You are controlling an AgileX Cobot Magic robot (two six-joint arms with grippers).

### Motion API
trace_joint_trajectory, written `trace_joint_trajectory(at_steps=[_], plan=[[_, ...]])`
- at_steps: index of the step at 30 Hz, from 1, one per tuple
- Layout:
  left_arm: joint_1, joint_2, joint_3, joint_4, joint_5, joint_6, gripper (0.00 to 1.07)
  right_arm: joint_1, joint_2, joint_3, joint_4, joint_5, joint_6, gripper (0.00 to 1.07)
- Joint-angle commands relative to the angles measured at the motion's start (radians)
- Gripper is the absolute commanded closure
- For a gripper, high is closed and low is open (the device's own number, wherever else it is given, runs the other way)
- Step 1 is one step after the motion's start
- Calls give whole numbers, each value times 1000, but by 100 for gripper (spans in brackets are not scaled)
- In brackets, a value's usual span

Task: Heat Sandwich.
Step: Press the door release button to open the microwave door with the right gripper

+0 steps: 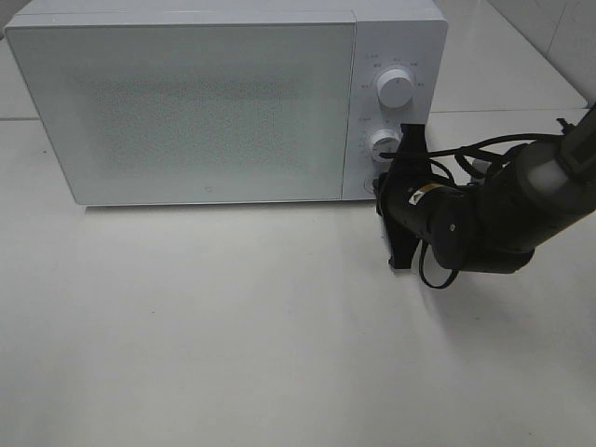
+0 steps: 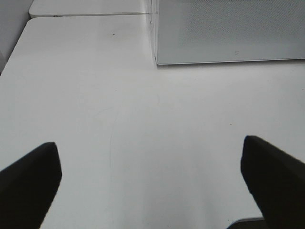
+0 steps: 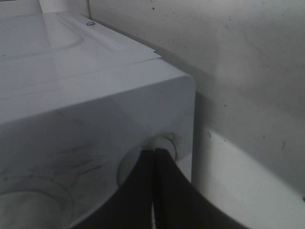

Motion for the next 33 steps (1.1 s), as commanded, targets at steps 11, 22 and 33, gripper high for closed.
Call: trace_joint_trajectory(at_steps=[11, 22, 33], plan=[[3, -21, 2, 4, -8, -3, 10, -2, 19, -39, 31, -97, -56, 107], [3, -21, 2, 4, -8, -3, 10, -2, -17, -39, 47, -111, -78, 107], [3, -21, 2, 4, -8, -3, 10, -2, -27, -49, 69, -134, -94, 107]])
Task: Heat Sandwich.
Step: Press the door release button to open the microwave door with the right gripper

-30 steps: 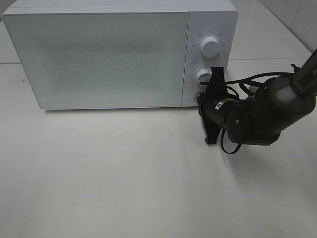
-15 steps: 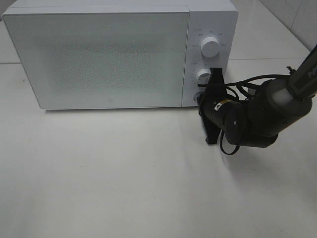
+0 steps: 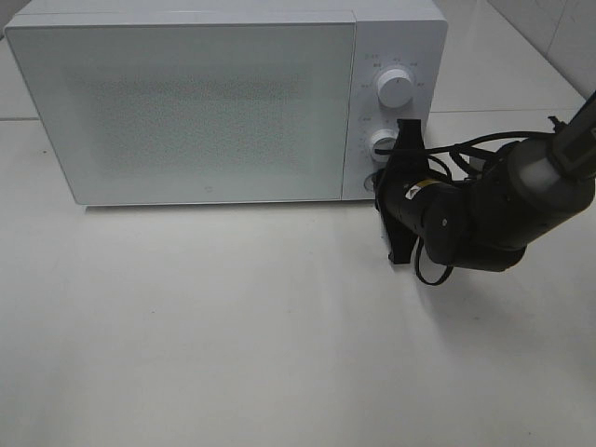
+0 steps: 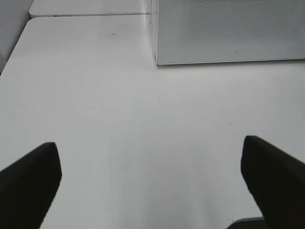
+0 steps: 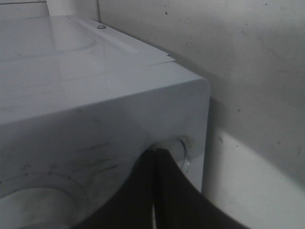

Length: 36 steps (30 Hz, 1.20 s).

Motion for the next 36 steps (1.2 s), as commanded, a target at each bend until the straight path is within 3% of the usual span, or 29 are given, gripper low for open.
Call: trace_joint_trajectory(at_steps=[1, 15, 36], plan=[[3, -21, 2, 4, -8, -3, 10, -10, -24, -37, 3, -123, -23, 107], [3, -21, 2, 4, -8, -3, 10, -10, 26, -148, 33, -257, -69, 107], [3, -21, 2, 4, -8, -3, 10, -7, 29, -148, 30, -225, -70, 107]])
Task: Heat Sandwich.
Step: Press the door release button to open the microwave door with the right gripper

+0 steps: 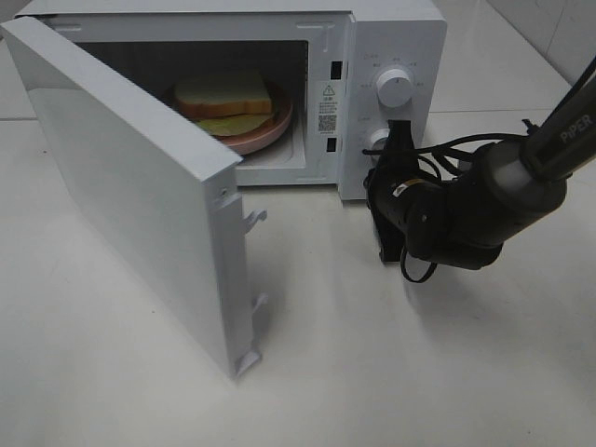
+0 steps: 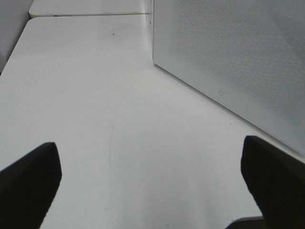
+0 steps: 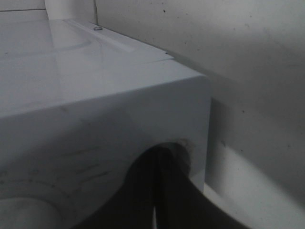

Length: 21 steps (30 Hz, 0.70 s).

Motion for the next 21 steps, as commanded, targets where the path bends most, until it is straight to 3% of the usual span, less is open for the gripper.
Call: trace_joint_trajectory(at_steps=[1, 21], plan=[[3, -21, 2, 4, -8, -3, 10, -24, -18, -76, -48, -226, -19, 107], [3, -21, 2, 4, -8, -3, 10, -24, -36, -45, -50, -41, -22, 107]])
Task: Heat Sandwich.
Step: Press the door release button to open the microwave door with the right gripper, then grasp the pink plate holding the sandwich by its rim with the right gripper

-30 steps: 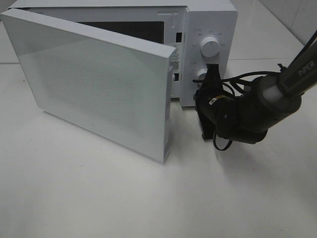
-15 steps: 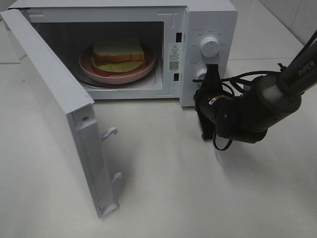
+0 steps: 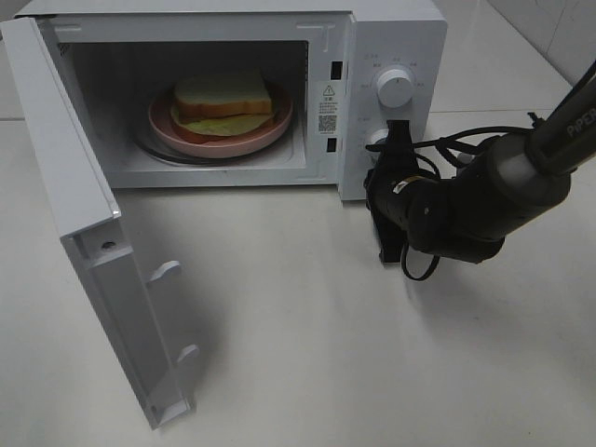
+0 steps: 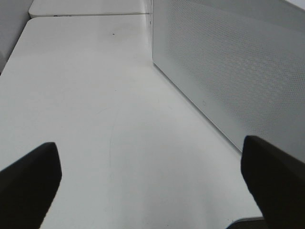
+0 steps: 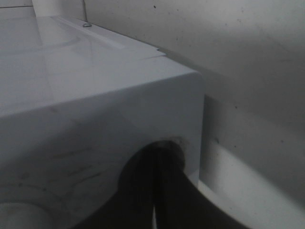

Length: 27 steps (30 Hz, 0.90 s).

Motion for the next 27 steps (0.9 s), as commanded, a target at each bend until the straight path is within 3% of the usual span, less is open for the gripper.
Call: trace_joint_trajectory(at_steps=[1, 21, 27], plan=[[3, -21, 2, 4, -8, -3, 10, -20, -26, -41, -48, -104, -21, 107], [3, -21, 2, 4, -8, -3, 10, 25, -142, 139, -101, 53, 3, 107], [3, -21, 2, 4, -8, -3, 10, 27, -239, 236, -184, 55, -10, 107]])
